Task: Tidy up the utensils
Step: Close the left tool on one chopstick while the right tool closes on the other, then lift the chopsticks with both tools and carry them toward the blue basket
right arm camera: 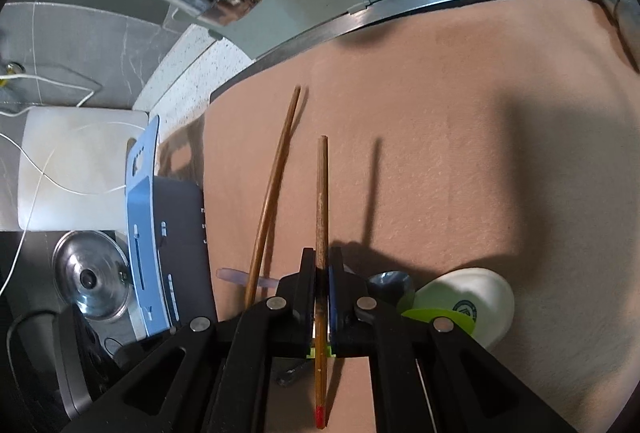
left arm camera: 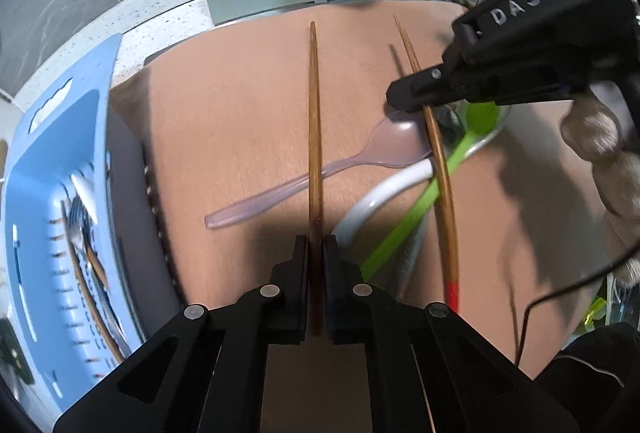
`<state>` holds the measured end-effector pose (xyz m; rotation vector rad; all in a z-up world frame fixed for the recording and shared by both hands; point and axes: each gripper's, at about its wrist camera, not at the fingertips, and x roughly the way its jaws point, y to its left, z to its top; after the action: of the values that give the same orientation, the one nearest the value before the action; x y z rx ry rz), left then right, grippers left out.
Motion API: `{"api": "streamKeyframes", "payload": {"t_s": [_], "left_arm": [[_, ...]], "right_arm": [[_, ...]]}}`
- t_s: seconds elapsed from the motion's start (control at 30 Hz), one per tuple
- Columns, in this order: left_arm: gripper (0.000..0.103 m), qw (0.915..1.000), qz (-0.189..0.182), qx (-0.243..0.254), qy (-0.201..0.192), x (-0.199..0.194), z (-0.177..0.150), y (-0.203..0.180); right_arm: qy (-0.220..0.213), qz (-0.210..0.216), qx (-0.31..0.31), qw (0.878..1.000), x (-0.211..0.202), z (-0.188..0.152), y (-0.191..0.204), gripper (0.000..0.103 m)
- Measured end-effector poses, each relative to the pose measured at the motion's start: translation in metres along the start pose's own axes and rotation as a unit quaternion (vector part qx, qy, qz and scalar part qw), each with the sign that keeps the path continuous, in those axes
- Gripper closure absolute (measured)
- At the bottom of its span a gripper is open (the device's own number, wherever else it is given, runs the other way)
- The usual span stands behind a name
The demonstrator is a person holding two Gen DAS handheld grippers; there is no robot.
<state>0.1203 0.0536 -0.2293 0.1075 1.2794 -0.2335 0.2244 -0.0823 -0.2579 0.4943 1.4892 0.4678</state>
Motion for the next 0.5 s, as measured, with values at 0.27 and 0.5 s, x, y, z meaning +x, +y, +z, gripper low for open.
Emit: {"api": "streamKeyframes", "payload": {"t_s": [0.27, 0.5], "left_arm": [[0.098, 0.9996, -0.024, -0.016, 0.001, -0.005, -0.021, 0.001], [0.098, 0.9966, -0.065, -0.046, -0.021, -0.021, -0.023, 0.0]], "right_arm": [[-0.002, -0.015, -0.017, 1.0, 0.004, -0.002, 0.003, 0.098], [0.002, 0.015, 0.016, 1.0, -0.001, -0.005, 0.0, 0.098]]}}
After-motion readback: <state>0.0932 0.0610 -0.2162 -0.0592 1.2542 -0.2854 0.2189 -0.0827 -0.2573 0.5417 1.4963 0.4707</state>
